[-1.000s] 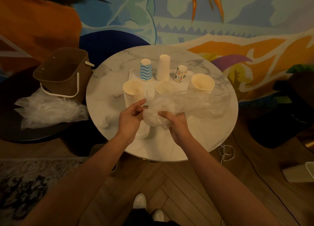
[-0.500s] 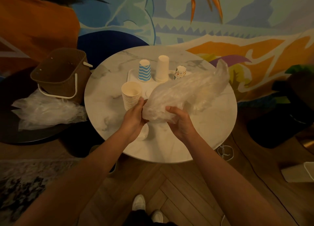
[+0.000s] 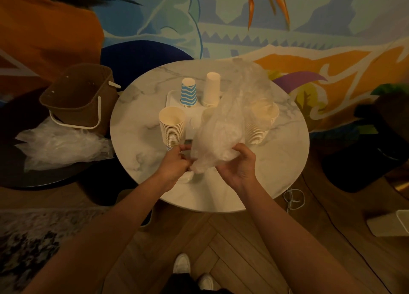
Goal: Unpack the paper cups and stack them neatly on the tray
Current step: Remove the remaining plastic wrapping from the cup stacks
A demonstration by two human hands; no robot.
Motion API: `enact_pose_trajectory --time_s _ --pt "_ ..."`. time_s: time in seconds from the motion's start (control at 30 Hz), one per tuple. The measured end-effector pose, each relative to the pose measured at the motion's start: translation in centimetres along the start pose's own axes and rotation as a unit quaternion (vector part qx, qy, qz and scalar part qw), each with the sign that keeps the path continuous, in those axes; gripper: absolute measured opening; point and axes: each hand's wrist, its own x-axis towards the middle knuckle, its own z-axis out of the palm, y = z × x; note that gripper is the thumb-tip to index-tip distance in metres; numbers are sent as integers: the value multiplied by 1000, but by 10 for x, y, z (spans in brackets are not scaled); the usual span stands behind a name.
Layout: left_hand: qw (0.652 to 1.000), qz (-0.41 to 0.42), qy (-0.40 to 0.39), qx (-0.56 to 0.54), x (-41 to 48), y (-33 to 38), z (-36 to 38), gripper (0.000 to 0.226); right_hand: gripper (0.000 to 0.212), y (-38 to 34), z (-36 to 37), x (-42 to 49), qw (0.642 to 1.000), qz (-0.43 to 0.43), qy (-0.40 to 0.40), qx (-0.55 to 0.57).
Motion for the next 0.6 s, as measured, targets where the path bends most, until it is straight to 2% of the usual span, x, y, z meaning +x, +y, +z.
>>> enact_pose_trajectory --time_s 0.07,0.13,0.23,0.27,0.33,0.4,0.5,0.57,0.6 --pt "997 24 20 75 0 4 -2 56 70 1 0 -1 999 16 -8 -49" --pt "997 71 19 35 -3 15 -3 66 73 0 0 -1 994 25 -3 -111" --pt "983 97 -85 -133 -7 30 -5 80 74 -6 4 -2 977 13 -15 -211" --pt "976 98 -121 -150 -7 32 -5 81 77 -7 6 -2 970 5 -23 -243" --pt "973 111 -164 -118 -9 33 -4 81 83 -7 8 -2 957 -2 -31 -289" --pt "976 113 -150 -106 -9 31 -2 71 91 -7 10 -1 943 -5 -14 -331" --pt "978 100 -104 -149 -7 29 0 61 99 -7 11 0 925 -21 -13 -378" --pt "970 93 -98 -202 -5 27 1 64 94 -9 12 1 931 -43 -8 -362" --pt "966 90 -92 -224 -5 27 1 64 85 -10 13 2 933 -61 0 -354"
